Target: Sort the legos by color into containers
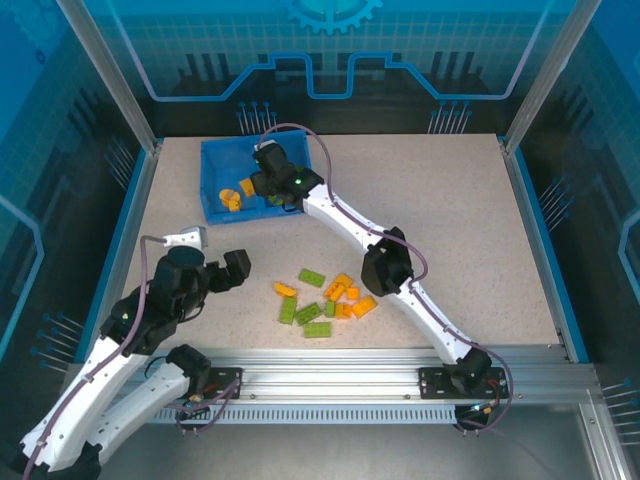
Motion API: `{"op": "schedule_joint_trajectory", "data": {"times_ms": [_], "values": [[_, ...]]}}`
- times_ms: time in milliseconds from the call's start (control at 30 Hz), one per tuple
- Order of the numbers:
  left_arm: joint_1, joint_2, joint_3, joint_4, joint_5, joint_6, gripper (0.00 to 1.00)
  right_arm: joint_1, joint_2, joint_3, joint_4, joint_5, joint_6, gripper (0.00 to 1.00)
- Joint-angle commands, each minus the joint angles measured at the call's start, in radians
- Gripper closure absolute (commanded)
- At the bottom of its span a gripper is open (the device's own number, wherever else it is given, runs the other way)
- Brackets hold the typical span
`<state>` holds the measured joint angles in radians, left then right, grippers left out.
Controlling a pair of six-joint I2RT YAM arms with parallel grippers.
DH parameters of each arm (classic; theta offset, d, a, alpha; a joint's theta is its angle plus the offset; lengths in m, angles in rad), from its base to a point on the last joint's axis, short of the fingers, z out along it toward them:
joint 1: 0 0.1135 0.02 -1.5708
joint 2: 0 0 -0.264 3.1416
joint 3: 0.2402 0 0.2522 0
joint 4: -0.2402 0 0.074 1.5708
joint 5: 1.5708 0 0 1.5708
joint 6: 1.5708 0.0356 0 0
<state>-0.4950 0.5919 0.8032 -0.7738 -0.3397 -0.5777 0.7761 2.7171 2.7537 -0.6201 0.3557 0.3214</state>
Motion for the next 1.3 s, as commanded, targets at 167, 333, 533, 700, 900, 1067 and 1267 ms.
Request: {"op": "schedule_joint_trajectory", "data": {"times_ms": [167,333,533,700,900,1067,1267], "values": [[-0.006,0.082,-0.007,0.022,0.115,-0.226,0.01,-0.007,-0.375,-0.236,-0.046,-0.063,0.033,0.43],[-0.007,0.213,-0.046,0.086,0.223,-0.418,0.01,-0.011,-0.734,-0.602,0.011,-0.146,-0.004,0.36],[-0.005,0.447,-0.055,0.152,0.333,-0.597,0.02,-0.014,-1.121,-0.969,-0.080,-0.403,-0.101,0.23],[-0.008,0.654,-0.021,0.217,0.452,-0.616,0.01,-0.004,-1.400,-1.298,-0.124,-0.526,-0.115,0.05],[-0.018,0.818,-0.002,0.229,0.424,-0.681,0.11,0.007,-1.605,-1.560,-0.151,-0.529,-0.011,0.00],[-0.026,0.937,0.018,0.308,0.476,-0.665,0.27,0.006,-1.690,-1.675,-0.124,-0.483,0.051,0.00],[-0.043,0.971,0.005,0.301,0.458,-0.697,0.45,0.009,-1.626,-1.672,-0.210,-0.389,0.089,0.02]]}}
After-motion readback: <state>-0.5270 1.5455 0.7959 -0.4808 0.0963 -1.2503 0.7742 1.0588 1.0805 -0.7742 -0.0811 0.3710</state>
